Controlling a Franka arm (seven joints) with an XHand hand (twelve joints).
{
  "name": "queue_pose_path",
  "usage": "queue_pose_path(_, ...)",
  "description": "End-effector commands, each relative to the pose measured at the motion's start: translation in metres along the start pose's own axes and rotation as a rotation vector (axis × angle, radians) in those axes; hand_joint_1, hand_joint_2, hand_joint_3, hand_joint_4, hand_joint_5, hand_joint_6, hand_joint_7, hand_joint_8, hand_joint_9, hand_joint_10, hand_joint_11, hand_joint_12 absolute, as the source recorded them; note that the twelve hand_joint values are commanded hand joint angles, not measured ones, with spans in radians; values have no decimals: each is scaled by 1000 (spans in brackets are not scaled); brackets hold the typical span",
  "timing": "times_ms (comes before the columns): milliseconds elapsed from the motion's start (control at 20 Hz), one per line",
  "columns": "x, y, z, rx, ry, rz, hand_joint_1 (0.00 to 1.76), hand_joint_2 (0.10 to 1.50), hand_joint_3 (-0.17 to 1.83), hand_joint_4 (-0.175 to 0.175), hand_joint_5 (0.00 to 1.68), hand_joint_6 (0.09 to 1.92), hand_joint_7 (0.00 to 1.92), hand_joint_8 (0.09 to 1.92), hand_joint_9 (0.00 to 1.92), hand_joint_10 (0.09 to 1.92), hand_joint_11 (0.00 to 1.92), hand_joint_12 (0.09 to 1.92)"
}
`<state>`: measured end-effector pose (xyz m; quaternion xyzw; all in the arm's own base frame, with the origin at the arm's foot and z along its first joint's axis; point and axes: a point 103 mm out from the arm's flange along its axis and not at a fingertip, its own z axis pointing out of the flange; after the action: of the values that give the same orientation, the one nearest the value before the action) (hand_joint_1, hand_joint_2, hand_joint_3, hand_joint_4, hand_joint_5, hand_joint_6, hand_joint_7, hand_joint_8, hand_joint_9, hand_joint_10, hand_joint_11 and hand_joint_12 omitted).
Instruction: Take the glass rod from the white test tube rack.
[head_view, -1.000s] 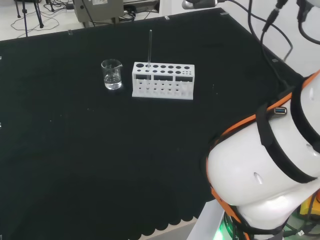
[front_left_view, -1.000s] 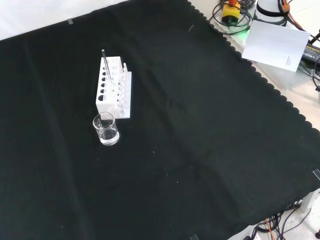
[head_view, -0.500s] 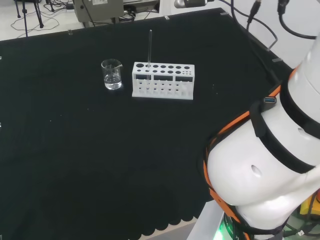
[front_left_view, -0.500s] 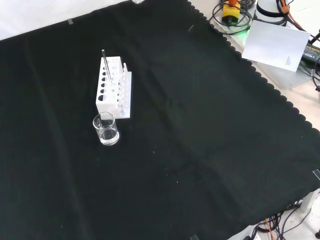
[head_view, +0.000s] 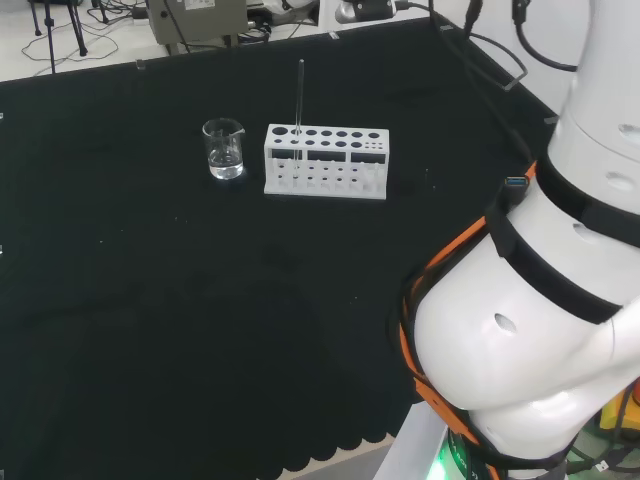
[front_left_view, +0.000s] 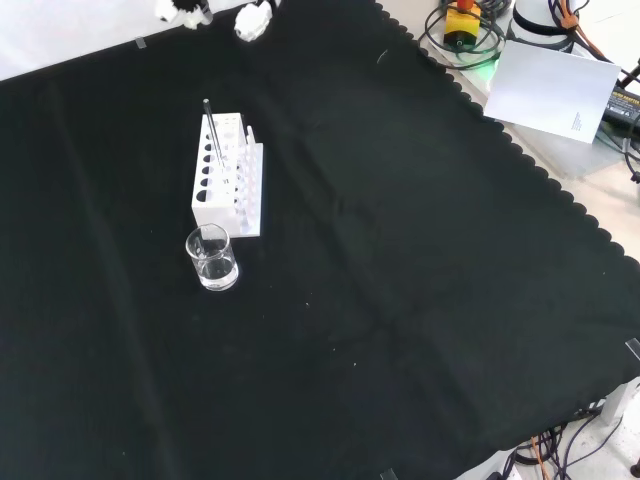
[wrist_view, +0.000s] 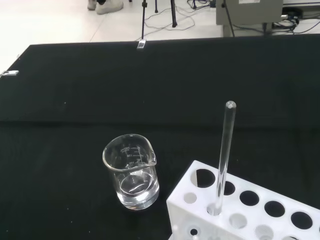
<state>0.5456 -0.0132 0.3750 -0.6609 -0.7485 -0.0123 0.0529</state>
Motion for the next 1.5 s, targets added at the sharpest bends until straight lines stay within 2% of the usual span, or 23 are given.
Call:
queue_pose_path(50, -15, 21, 27, 35, 8, -17, 606, 890, 436, -175, 379, 127, 664, 1042, 978, 933, 882, 1271)
queue_pose_path(350, -26, 32, 47, 62, 0, -23, 592, 893, 443, -175, 374, 169, 681, 1037, 1000, 910, 897, 1254)
queue_pose_path(600, -28, 34, 54, 58, -2, -30, 591, 894, 446, -175, 371, 209, 695, 1037, 1036, 904, 932, 1252)
queue_pose_path(800, -31, 35, 63, 57, 2, -38, 591, 893, 455, -175, 304, 412, 722, 1035, 1072, 921, 974, 1254)
queue_pose_path(950, -32, 35, 69, 55, 0, -39, 590, 893, 459, -175, 281, 496, 752, 1038, 1092, 930, 989, 1251)
queue_pose_path(1500, -33, 35, 85, 76, -6, -44, 589, 897, 467, -175, 280, 597, 817, 1066, 1144, 971, 1021, 1248)
